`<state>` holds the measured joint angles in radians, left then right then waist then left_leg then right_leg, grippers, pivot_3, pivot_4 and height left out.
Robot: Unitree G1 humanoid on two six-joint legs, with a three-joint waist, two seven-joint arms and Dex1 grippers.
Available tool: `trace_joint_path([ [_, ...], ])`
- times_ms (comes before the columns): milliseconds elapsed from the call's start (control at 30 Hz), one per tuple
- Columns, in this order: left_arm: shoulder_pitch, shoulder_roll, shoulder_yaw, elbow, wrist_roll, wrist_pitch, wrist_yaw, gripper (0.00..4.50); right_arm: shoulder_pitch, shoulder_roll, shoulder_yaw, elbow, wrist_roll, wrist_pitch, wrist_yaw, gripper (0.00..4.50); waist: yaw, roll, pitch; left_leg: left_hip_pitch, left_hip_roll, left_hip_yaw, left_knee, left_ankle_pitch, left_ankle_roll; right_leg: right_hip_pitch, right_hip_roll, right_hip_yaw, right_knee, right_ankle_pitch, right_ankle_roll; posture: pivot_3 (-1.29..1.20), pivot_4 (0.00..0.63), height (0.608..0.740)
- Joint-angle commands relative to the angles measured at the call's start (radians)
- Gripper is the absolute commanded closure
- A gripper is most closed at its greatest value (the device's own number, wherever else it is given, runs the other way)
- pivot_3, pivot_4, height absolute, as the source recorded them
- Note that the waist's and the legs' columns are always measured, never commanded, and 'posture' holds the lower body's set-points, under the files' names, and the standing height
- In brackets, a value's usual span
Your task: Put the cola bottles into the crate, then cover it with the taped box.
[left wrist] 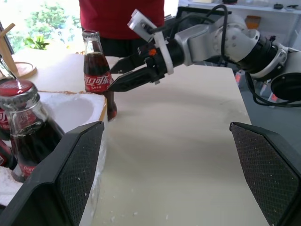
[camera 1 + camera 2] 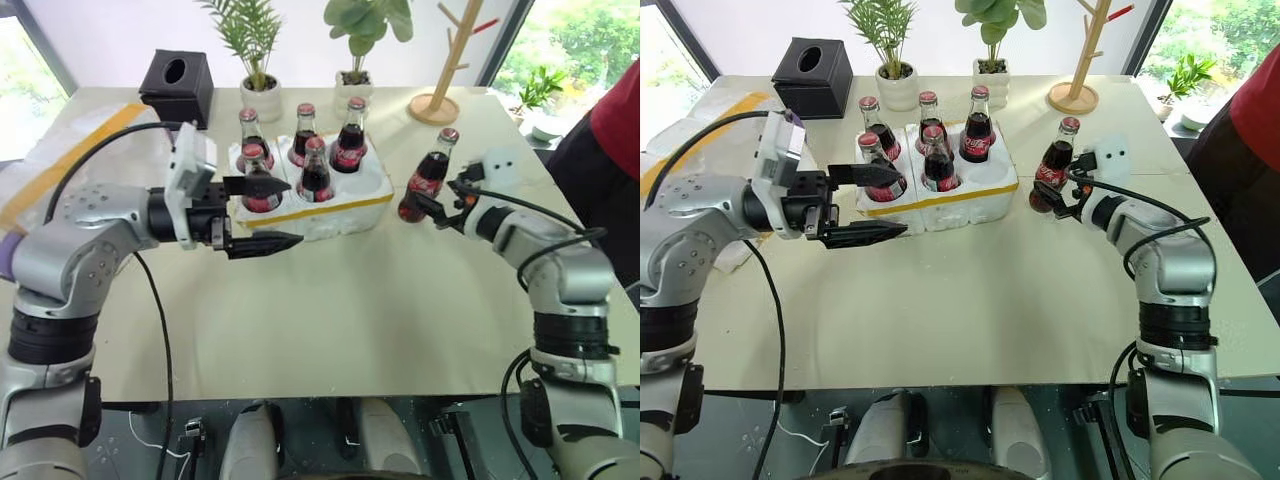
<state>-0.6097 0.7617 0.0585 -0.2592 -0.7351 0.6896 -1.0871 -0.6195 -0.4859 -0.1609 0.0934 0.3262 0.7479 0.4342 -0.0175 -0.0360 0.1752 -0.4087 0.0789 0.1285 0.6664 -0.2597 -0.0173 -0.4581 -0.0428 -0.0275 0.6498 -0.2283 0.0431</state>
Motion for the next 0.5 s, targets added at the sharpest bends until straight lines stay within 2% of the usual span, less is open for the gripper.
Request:
trace_joint_path([
  [33, -0.013, 0.009, 0.008, -0.014, 0.012, -0.022, -0.008, 0.00, -0.098, 0.017, 0.012, 0.145, -0.036, -0.131, 0.015, 0.04, -0.002, 0.000, 0.000, 0.000, 0.000, 0.000, 0.000, 0.000, 0.000, 0.000, 0.000, 0.000, 0.000, 0.000, 0.000, 0.00, 0.150, 0.740],
  [133, -0.005, 0.011, 0.010, -0.019, 0.017, -0.025, -0.007, 0.00, -0.157, 0.028, 0.026, 0.273, -0.065, -0.209, 0.014, 0.04, -0.003, 0.000, 0.000, 0.000, 0.000, 0.000, 0.000, 0.000, 0.000, 0.000, 0.000, 0.000, 0.000, 0.000, 0.000, 0.00, 0.150, 0.740],
  [167, -0.003, 0.011, 0.012, -0.022, 0.016, -0.023, -0.004, 0.00, -0.173, 0.033, 0.024, 0.306, -0.070, -0.231, 0.013, 0.26, -0.002, 0.000, 0.000, 0.000, 0.000, 0.000, 0.000, 0.000, 0.000, 0.000, 0.000, 0.000, 0.000, 0.000, 0.000, 0.00, 0.150, 0.740],
  [233, 0.003, 0.012, 0.020, -0.028, 0.015, -0.022, 0.002, 0.00, -0.201, 0.043, 0.015, 0.341, -0.068, -0.277, 0.019, 0.85, -0.002, 0.000, 0.000, 0.000, 0.000, 0.000, -0.001, 0.000, 0.000, 0.000, 0.000, 0.000, 0.000, 0.000, 0.000, 0.00, 0.150, 0.740],
  [300, 0.010, 0.014, 0.028, -0.034, 0.013, -0.019, 0.009, 0.00, -0.211, 0.046, 0.007, 0.319, -0.054, -0.312, 0.041, 1.83, -0.002, 0.000, 0.000, 0.000, 0.000, 0.000, 0.000, 0.000, 0.000, 0.000, 0.000, 0.000, 0.000, 0.000, 0.000, 0.00, 0.150, 0.740],
  [400, 0.027, 0.023, 0.045, -0.042, 0.009, -0.018, 0.017, 0.00, -0.225, 0.031, -0.017, 0.238, -0.040, -0.425, 0.070, 1.85, -0.002, 0.003, 0.002, -0.001, 0.000, 0.000, 0.000, 0.000, 0.000, -0.002, -0.001, 0.000, 0.000, 0.000, 0.000, 0.00, 0.150, 0.740],
  [500, 0.043, 0.032, 0.057, -0.048, 0.007, -0.019, 0.024, 0.00, -0.264, 0.025, -0.059, 0.156, 0.031, -0.413, 0.100, 1.85, -0.002, 0.006, 0.004, -0.002, 0.000, 0.001, 0.000, 0.000, 0.000, -0.003, -0.001, 0.000, 0.001, 0.000, 0.000, 0.00, 0.150, 0.740],
])
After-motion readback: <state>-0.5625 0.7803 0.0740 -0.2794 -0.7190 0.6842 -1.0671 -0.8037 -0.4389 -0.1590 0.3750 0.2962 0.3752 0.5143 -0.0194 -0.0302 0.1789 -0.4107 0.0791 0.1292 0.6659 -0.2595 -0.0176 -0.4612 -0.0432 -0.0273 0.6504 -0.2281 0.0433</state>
